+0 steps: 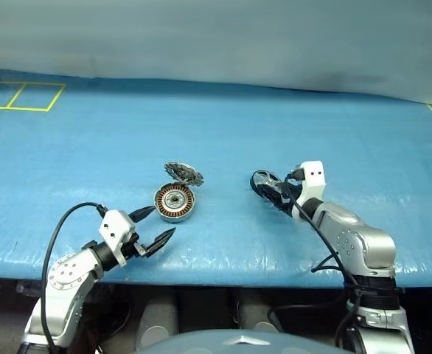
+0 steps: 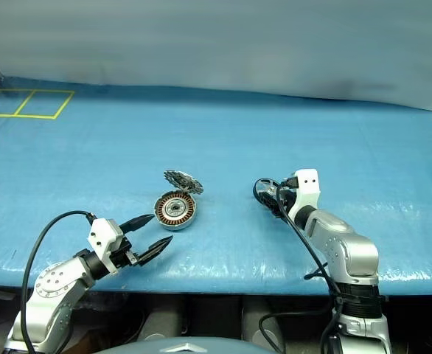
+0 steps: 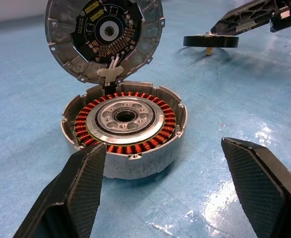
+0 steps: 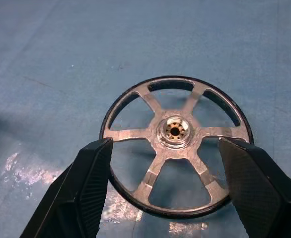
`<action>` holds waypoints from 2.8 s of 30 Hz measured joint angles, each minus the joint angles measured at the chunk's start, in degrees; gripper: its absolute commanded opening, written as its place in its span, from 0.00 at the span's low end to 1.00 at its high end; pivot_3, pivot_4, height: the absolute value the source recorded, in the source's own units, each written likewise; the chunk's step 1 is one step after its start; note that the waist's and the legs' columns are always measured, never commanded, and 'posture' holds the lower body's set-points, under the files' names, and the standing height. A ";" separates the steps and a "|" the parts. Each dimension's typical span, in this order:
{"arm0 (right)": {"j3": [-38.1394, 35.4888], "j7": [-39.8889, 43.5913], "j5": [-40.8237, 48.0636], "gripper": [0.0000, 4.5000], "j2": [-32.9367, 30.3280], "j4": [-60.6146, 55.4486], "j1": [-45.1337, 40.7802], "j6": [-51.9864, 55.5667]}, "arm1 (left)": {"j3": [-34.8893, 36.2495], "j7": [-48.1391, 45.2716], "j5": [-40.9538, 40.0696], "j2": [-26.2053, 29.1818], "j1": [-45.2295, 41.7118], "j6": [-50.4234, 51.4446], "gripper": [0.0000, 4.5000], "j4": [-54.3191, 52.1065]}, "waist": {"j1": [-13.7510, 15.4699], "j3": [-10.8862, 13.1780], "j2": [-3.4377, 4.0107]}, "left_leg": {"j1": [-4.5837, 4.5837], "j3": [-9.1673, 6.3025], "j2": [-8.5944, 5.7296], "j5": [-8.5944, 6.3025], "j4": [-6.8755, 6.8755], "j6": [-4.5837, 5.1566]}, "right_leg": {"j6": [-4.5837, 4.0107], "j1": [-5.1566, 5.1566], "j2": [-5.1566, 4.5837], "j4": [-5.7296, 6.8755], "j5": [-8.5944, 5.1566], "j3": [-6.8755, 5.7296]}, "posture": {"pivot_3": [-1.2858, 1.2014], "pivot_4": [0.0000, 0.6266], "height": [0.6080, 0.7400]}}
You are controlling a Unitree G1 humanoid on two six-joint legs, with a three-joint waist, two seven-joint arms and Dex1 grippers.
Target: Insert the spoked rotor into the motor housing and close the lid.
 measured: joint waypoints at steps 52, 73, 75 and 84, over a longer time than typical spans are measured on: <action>6.83 0.25 -7.19 0.43 -2.60 2.35 -0.46 -5.80 | -0.04 0.74 0.09 0.02 -0.18 -0.83 0.90 0.37 | -1.16 -0.27 -0.14 | 0.09 0.18 0.04 -0.07 -0.12 0.00 | 0.00 -0.04 -0.19 -0.12 0.00 -0.10 | 0.52 0.24 1.00; -4.39 8.18 19.12 0.04 3.29 -11.85 11.69 6.23 | 0.22 -0.55 -1.02 0.07 -0.04 -1.02 0.90 0.45 | -1.24 -0.13 0.05 | 0.11 0.16 0.05 -0.06 -0.46 0.01 | -0.03 -0.12 -0.15 -0.15 -0.04 -0.08 | 0.52 0.24 1.00; -0.85 10.26 21.19 0.04 2.52 -14.67 12.88 7.22 | 0.23 -0.69 -1.04 0.07 -0.06 -1.01 0.90 0.45 | -1.42 -0.13 0.05 | 0.15 0.15 0.09 -0.06 -0.48 0.01 | -0.05 -0.12 -0.11 -0.14 -0.05 -0.08 | 0.52 0.24 1.00; 11.36 10.06 21.48 0.04 5.94 -13.34 6.71 7.50 | 0.34 -0.95 -0.98 0.76 1.98 -0.92 0.90 -0.08 | -1.40 -0.14 0.03 | 0.11 0.14 0.08 -0.07 -0.51 0.00 | -0.07 -0.15 -0.13 -0.18 -0.06 -0.11 | 0.52 0.24 1.00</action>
